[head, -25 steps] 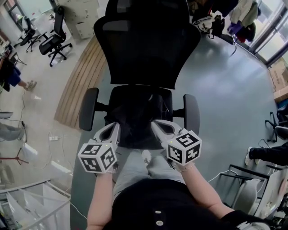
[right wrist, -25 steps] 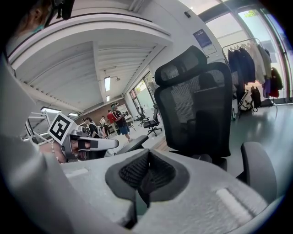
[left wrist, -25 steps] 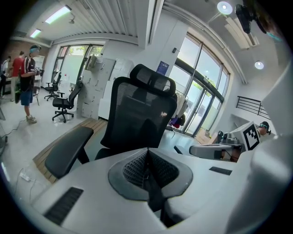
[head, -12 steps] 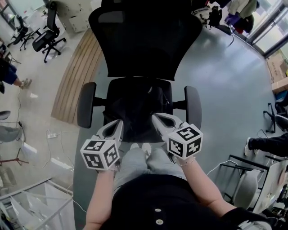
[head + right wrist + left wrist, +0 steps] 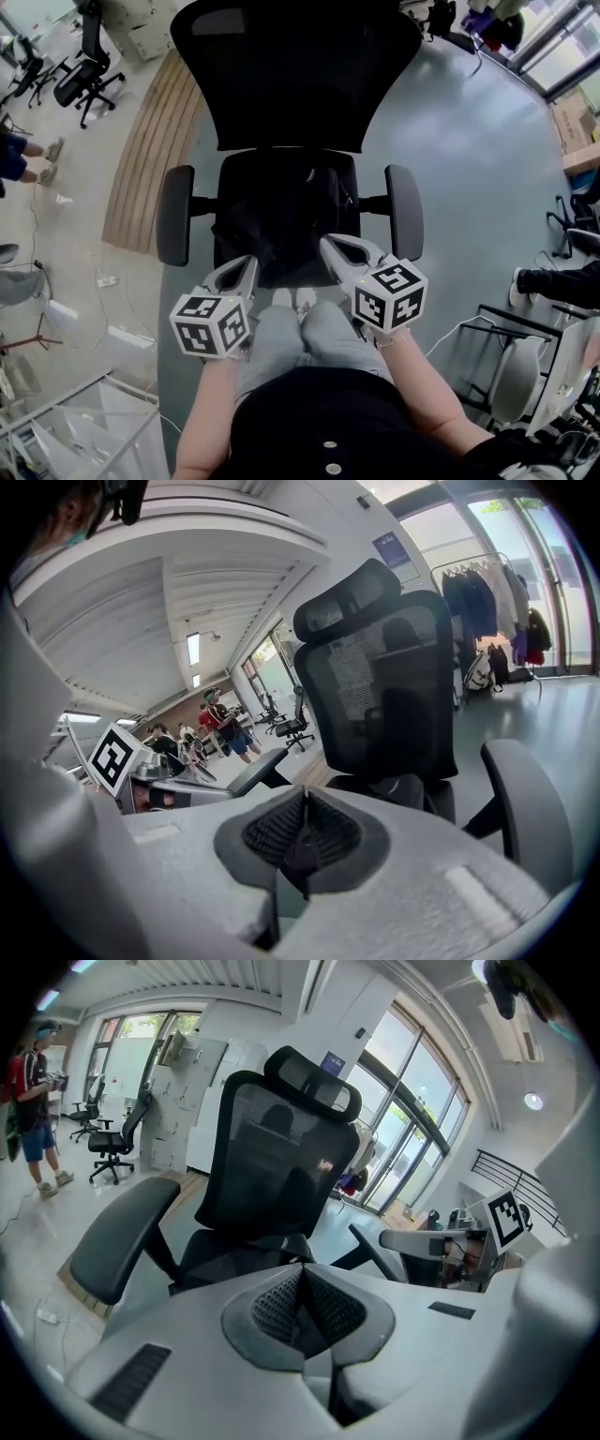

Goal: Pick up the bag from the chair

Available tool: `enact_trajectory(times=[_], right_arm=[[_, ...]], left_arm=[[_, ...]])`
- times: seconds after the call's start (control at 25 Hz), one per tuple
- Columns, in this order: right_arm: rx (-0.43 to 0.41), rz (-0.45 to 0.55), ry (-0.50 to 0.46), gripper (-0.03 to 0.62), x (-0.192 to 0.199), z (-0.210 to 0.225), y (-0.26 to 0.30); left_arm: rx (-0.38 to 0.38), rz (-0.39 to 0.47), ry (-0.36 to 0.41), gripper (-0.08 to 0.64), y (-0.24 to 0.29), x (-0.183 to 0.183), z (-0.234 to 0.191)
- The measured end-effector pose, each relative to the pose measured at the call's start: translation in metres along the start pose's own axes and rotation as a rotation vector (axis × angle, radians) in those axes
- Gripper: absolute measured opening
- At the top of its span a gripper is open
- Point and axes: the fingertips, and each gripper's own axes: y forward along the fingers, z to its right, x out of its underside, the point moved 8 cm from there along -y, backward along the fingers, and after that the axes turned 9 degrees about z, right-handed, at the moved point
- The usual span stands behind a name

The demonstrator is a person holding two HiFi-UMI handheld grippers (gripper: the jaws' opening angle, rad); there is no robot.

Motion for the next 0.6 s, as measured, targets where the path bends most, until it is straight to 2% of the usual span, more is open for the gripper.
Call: enact_trajectory(times=[0.08,0.36,0.6], right_arm=[[0.006,-0.01,0.004,0.041,0.004,0.002,0.001],[0.036,-0.046,0.021,0.069,0.015,0.015,0.008],[0.052,-0.07,0.043,0.071,0.023,0.028,0.02]], left_arm=[[-0.001,-0.02,-0.005,0.017,0.001,0.005,-0.004],[-0.003,-0.07,-0.014,0.017,0.011,0.019,-0.013],[0.005,-0.076,-0.028,0.017,0.027,0.024,-0.021]])
